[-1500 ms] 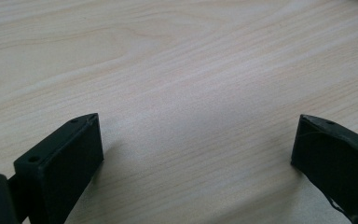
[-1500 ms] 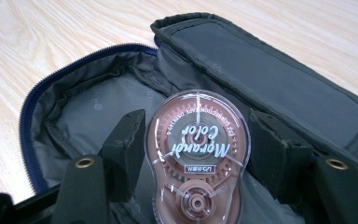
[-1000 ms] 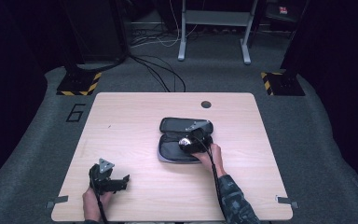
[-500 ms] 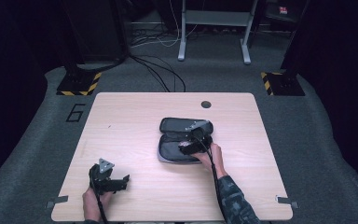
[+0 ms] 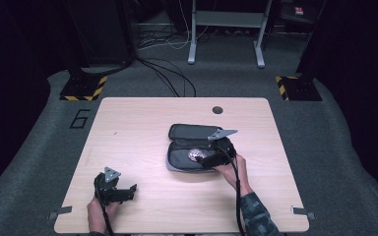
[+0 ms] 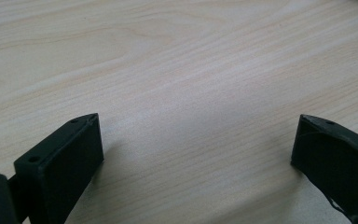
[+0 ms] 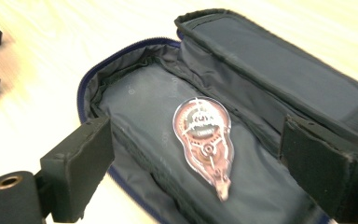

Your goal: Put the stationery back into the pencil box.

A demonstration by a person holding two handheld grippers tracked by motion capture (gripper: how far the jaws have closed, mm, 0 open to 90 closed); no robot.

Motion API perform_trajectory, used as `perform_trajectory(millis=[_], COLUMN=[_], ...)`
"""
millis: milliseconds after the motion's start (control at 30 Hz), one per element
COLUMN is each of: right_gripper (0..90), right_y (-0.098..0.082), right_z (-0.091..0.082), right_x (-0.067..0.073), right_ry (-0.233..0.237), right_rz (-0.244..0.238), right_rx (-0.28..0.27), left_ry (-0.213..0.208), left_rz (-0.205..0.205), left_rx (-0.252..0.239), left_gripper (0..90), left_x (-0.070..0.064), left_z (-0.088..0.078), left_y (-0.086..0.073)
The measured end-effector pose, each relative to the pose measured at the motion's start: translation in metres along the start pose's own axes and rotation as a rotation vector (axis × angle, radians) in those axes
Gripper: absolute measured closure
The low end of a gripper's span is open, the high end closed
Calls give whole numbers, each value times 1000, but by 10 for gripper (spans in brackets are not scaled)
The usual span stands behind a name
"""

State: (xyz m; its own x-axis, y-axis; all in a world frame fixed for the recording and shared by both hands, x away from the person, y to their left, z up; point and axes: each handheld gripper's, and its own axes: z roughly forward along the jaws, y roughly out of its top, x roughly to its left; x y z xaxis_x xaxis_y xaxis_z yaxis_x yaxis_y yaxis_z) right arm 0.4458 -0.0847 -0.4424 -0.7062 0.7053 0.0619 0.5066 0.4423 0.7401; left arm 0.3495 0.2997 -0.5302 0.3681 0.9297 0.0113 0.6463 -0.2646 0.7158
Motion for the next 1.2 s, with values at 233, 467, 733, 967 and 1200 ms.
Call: perform_trajectory(millis=[233,467,733,967,1200], right_gripper=[86,84,80,76,67], right_y=[-14,-40,-83,-128,-174], right_z=[-35,-68,-95,-102,-100], right_x=[0,-8,-23,-37,-47], right_ry=[-44,-118,-203,-265,-316], right_rz=[-2,7,80,150,230], right_rx=[-24,-46,-48,-20,-9], left_ry=[0,1,1,1,2], left_rz=[1,2,2,1,-10], left_rx=[-2,2,-2,-2,-11], left_gripper=[19,18,18,18,18], left_x=[0,0,0,0,-1], left_z=[0,0,0,0,1], left_y=[0,0,0,0,0])
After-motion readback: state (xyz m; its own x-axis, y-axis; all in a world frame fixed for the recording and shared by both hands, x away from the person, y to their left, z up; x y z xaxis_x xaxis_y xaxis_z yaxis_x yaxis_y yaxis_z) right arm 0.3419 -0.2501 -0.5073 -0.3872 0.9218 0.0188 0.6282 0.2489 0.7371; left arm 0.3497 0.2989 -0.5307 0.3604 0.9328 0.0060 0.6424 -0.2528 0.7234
